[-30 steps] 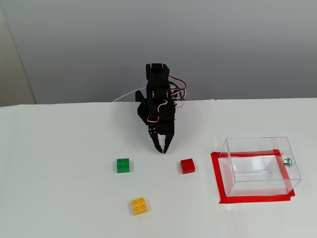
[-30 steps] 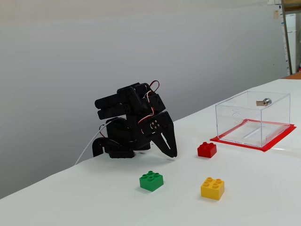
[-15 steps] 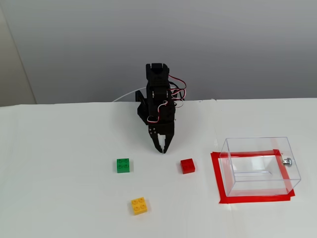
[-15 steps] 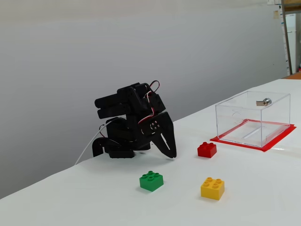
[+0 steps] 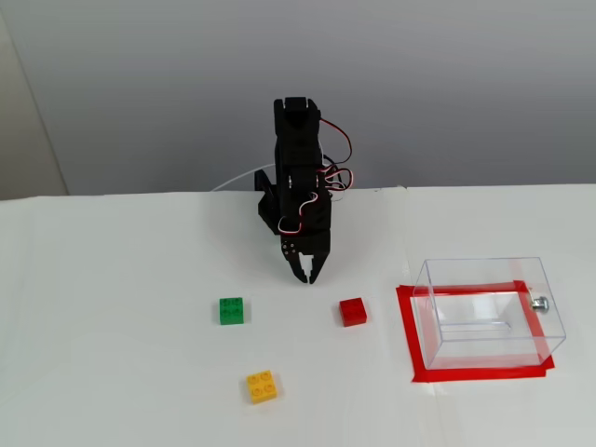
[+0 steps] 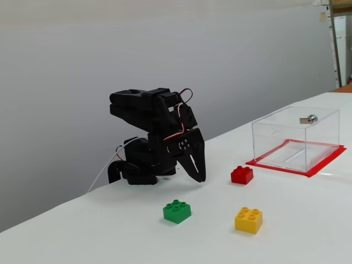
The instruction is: Pick the red lego brick and place it into the transparent box
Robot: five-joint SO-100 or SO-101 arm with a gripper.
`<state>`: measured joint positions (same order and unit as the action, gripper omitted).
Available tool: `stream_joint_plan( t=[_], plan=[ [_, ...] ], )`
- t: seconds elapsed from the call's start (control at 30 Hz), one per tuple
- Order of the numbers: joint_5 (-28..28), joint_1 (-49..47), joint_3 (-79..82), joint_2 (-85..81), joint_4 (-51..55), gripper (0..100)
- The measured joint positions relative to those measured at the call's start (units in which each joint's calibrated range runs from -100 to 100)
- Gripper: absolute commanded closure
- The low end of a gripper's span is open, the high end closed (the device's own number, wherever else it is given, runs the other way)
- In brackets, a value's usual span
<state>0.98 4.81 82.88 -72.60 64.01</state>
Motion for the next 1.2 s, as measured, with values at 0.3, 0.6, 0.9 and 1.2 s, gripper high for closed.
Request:
stream_joint_plan(
  t=[0.3,0.6,0.9,1.2],
  plan=[
    [0.20,-9.83,-6.00,1.27,0.00,98],
    [0.34,-18.59,-8.30,2.11,0.00,98],
    [3.57,-22.54,-8.30,2.28,-7.54,98],
    [5.32,-23.08,-13.77,15.14,-11.31,97]
  ],
)
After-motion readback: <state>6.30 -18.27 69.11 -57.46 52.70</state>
